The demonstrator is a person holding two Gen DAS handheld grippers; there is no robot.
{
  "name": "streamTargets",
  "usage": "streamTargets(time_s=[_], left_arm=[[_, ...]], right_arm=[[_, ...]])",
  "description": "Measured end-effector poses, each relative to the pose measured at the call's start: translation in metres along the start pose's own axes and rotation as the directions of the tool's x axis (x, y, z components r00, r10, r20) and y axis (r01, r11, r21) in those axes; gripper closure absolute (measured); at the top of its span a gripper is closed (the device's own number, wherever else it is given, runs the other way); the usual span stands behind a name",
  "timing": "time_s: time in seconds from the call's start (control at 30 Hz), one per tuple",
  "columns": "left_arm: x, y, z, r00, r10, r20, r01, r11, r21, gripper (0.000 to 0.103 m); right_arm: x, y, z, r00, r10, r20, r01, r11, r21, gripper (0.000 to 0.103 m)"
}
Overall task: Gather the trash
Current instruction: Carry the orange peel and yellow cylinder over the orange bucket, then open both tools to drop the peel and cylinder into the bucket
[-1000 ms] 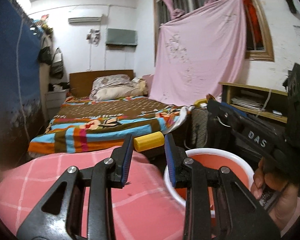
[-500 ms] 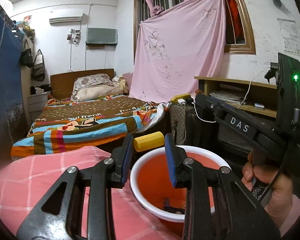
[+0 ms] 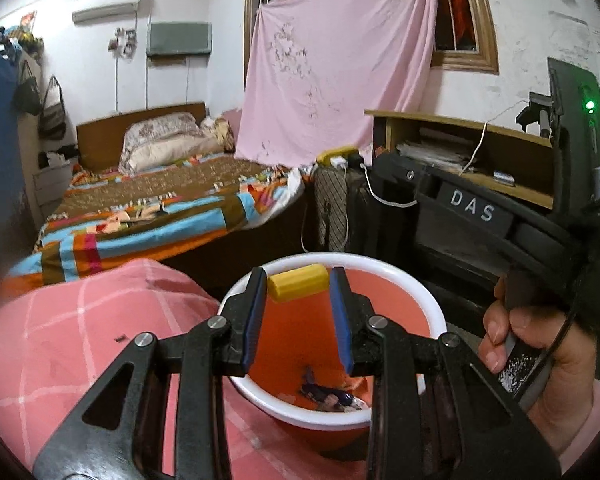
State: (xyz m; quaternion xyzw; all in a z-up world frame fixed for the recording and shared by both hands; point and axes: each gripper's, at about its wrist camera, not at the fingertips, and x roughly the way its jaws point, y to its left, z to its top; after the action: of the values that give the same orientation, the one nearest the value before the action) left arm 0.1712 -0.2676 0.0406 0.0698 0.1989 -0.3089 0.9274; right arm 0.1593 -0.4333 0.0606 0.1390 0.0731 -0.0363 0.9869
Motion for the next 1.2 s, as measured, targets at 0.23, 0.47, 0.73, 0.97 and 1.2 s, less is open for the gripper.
streamTargets(time_s=[0.23,0.47,0.73,0.97,1.2], left_arm=[[0.008,-0.003,-0.003,0.998,-0.019,-0.059,0.018,1.000,-0.012,0.079],[0.006,0.001,-0.001,0.997,-0.021,-0.069,0.018,0.999,-0.042,0.071],[-0.005,0.015,0.002,0.998,0.018,-0.056,-0.021,0.998,-0.064,0.065],[-0.022,0.035,0.001,0.996,0.075,-0.048,-0.080,0.992,-0.101,0.055],[-0.054,0.063,-0.005,0.984,0.176,-0.015,-0.176,0.974,-0.144,0.035]], right_arm=[[0.004,-0.006,-0.002,0.999,-0.023,-0.048,0.024,0.999,0.023,0.070],[0.007,-0.006,-0.005,0.996,-0.037,-0.079,0.040,0.999,0.031,0.064],[0.006,-0.002,-0.004,0.996,-0.040,-0.079,0.043,0.999,0.031,0.057],[0.006,0.006,-0.003,0.997,-0.033,-0.071,0.034,0.999,0.017,0.053],[-0.007,0.025,-0.005,0.999,-0.024,-0.038,0.023,0.999,-0.037,0.027]])
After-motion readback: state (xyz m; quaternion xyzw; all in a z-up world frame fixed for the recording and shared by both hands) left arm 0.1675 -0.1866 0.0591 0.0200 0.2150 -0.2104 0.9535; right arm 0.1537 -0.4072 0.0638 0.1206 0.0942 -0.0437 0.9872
